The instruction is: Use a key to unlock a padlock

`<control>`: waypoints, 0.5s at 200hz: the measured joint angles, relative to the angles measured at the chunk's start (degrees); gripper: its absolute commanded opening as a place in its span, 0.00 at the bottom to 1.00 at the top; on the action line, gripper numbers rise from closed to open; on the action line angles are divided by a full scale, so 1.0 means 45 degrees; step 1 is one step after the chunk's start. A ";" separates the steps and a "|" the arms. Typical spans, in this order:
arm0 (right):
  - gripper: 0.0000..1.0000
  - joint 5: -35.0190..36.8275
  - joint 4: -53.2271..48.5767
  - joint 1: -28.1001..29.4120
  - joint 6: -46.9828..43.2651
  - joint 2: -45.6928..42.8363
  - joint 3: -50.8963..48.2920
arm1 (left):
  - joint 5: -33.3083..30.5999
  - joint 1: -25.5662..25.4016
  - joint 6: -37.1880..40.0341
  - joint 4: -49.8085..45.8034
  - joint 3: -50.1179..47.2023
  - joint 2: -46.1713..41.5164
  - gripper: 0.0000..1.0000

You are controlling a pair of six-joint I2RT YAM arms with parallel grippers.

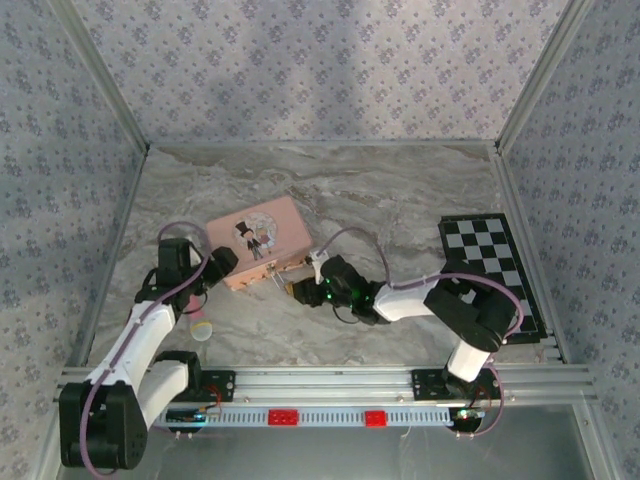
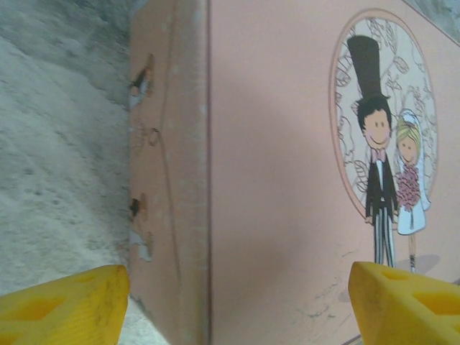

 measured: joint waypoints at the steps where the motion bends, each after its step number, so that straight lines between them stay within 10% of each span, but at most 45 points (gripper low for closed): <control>1: 0.34 -0.0131 -0.0039 -0.0049 -0.0058 0.0000 0.0058 | 0.0044 0.0000 0.0000 0.0019 0.0000 0.0029 0.80; 100: 0.45 -0.2239 -0.2079 -0.1151 -0.2118 0.1744 0.2511 | 0.0831 -0.1005 -0.0355 0.0724 0.0000 0.1336 0.79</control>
